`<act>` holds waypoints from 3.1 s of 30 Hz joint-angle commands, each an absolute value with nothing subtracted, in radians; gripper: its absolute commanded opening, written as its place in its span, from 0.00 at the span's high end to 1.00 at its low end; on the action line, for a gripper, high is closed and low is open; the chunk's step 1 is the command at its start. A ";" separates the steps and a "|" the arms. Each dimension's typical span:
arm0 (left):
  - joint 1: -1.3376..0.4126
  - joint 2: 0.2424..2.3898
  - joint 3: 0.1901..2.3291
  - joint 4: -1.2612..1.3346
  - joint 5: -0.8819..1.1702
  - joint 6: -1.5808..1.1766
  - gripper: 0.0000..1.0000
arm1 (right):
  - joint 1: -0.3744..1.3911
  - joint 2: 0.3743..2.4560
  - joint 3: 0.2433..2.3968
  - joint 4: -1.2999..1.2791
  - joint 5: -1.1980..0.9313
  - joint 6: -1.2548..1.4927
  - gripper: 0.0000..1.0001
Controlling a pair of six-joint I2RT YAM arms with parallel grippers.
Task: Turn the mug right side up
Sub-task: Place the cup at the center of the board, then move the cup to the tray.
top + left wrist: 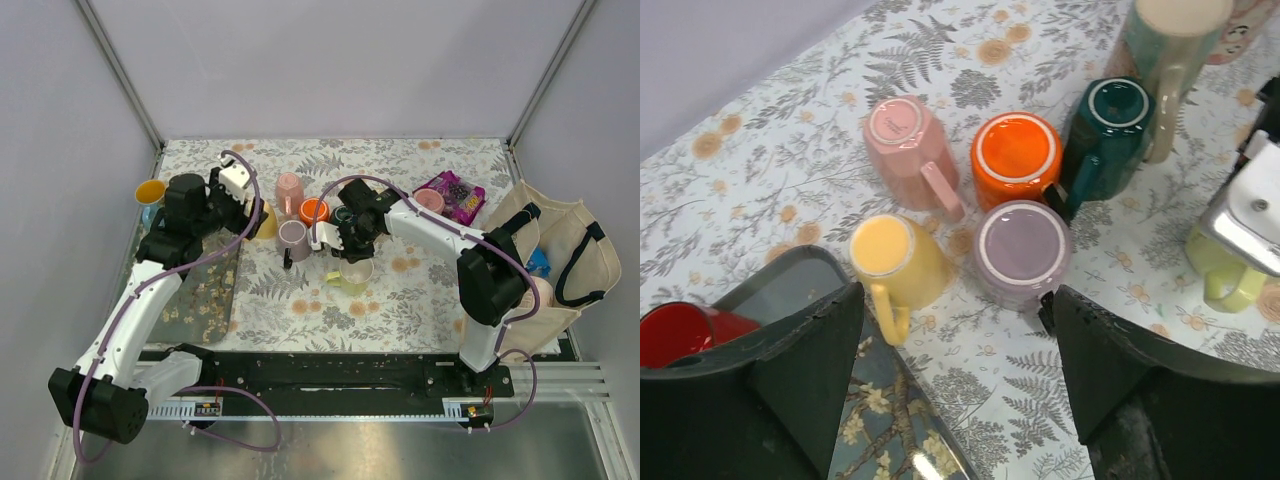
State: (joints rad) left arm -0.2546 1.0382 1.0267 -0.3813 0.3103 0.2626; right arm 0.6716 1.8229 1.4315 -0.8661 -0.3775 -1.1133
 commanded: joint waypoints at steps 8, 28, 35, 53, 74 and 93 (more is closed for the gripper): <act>-0.267 1.069 1.140 -0.466 0.495 0.310 0.21 | 0.680 1.780 1.466 -0.836 -0.388 -1.071 0.73; -0.512 1.302 1.210 -0.646 0.695 0.609 0.22 | 0.355 1.309 1.356 -0.710 -0.402 -0.608 0.37; -0.626 1.475 1.229 -0.626 0.571 0.612 0.27 | 0.247 1.181 1.270 -0.657 -0.344 -0.519 0.34; -0.749 1.738 1.252 -0.560 0.508 0.591 0.35 | 0.232 1.163 1.241 -0.611 -0.377 -0.426 0.35; -0.655 1.554 1.361 -0.609 0.649 0.454 1.00 | 0.232 1.218 1.262 -0.595 -0.356 -0.430 0.36; -0.284 1.419 1.419 -0.525 -0.164 0.064 1.00 | 0.230 1.258 1.285 -0.558 -0.371 -0.384 0.36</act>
